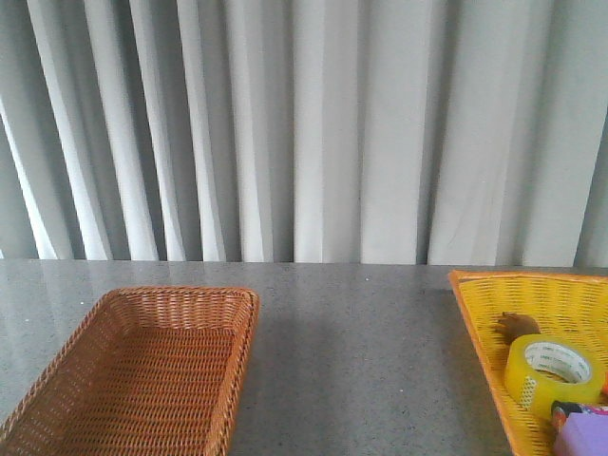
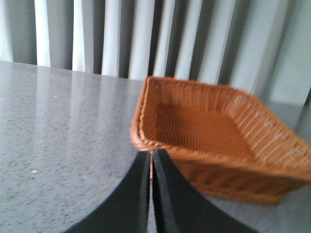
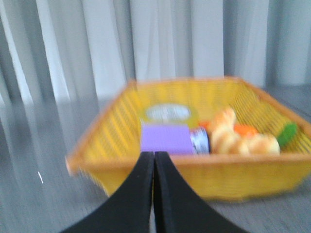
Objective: Transfer tape with both arms
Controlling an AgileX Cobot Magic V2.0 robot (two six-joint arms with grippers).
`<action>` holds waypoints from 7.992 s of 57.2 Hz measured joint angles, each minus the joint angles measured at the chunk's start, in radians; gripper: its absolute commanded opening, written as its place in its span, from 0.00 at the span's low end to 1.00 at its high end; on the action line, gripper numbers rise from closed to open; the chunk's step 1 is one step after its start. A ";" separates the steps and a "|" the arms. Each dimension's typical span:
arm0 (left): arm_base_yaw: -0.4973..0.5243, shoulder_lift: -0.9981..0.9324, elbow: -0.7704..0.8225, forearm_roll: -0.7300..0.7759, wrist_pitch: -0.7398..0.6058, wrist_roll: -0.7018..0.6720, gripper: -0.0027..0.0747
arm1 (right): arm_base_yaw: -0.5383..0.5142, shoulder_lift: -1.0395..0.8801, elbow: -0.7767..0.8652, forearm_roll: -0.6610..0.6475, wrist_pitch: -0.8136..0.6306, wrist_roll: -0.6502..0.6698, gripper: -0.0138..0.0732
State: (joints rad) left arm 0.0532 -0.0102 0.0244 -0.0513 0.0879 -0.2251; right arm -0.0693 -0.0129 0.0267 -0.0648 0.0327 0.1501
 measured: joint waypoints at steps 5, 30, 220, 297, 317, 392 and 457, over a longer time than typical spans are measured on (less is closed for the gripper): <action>0.000 0.000 0.000 -0.082 -0.088 -0.058 0.03 | 0.000 0.000 0.000 0.071 -0.179 0.060 0.15; 0.000 0.139 -0.268 -0.003 -0.293 0.001 0.03 | 0.008 0.521 -0.547 -0.180 -0.054 0.020 0.15; -0.069 1.116 -0.960 -0.098 0.399 0.192 0.80 | -0.071 1.931 -1.526 -0.079 0.725 -0.092 0.67; -0.069 1.116 -0.960 -0.098 0.417 0.192 0.80 | 0.133 1.676 -1.673 0.105 0.857 -0.271 0.17; -0.069 1.116 -0.960 -0.102 0.433 0.192 0.80 | 0.328 1.800 -1.673 0.052 0.887 -0.264 0.18; -0.080 1.116 -0.960 -0.211 0.451 0.242 0.80 | 0.092 1.653 -1.786 0.044 0.907 -0.172 0.16; -0.693 2.037 -1.775 -0.220 0.479 0.355 0.79 | -0.167 1.589 -1.691 0.229 1.048 -0.208 0.15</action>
State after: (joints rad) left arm -0.6402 2.0272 -1.7511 -0.2710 0.5669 0.1301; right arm -0.2365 1.5761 -1.6647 0.1646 1.0811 -0.0581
